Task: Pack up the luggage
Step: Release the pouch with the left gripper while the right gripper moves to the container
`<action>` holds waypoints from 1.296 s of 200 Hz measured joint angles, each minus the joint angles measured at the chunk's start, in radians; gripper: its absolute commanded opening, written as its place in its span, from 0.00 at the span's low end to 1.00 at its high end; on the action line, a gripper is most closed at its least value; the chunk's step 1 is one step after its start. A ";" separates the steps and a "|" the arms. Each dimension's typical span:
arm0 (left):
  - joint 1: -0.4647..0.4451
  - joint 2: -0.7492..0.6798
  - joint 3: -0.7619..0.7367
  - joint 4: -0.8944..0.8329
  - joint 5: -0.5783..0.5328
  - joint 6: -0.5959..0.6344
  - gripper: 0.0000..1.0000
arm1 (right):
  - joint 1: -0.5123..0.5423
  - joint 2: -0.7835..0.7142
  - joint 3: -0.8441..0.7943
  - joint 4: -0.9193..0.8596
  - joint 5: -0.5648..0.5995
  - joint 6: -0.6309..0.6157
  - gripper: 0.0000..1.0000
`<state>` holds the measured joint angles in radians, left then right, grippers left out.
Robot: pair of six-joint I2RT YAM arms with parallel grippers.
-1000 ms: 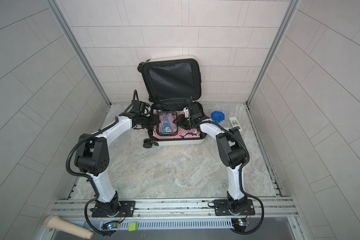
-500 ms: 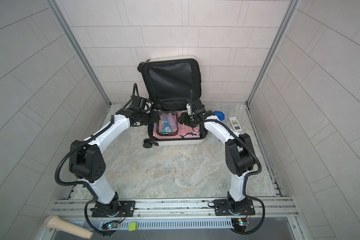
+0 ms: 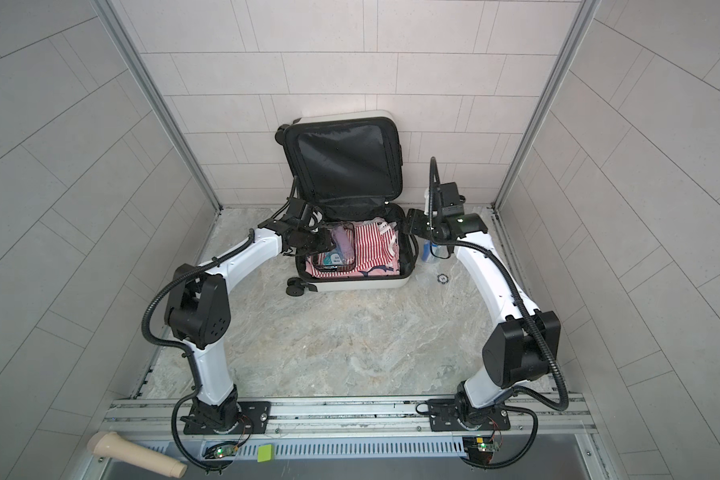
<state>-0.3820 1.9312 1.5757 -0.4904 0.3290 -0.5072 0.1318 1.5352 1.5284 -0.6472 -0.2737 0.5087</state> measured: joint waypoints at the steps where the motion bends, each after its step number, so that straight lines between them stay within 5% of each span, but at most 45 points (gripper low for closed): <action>1: 0.000 0.001 0.000 0.001 0.000 0.000 0.48 | -0.005 -0.002 -0.002 -0.002 0.001 -0.001 0.70; 96: 0.002 0.035 0.002 0.024 -0.001 0.016 0.52 | -0.143 -0.019 -0.069 -0.084 0.086 -0.027 0.77; 104: 0.002 0.024 0.003 0.015 -0.007 0.021 0.54 | -0.143 -0.019 -0.068 -0.084 0.096 -0.031 0.79; 111: 0.002 0.009 0.003 0.003 -0.012 0.027 0.57 | -0.143 -0.016 -0.063 -0.088 0.100 -0.032 0.99; 138: 0.002 -0.102 0.001 -0.035 -0.029 0.055 0.71 | -0.143 0.026 -0.008 -0.108 0.106 -0.040 0.99; 151: 0.002 -0.186 -0.009 -0.038 -0.040 0.069 0.87 | -0.143 0.055 0.020 -0.114 0.106 -0.046 0.99; 192: -0.005 -0.481 -0.135 -0.015 -0.083 0.113 0.98 | -0.143 0.154 0.119 -0.170 0.129 -0.086 0.99; 259: -0.277 -0.674 -0.511 0.108 -0.218 0.078 1.00 | -0.128 0.300 0.275 -0.271 0.192 -0.154 0.99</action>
<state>-0.6594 1.2575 1.0649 -0.3820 0.1112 -0.4290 0.0040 1.8355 1.8038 -0.9180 -0.0822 0.3542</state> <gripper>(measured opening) 0.999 0.992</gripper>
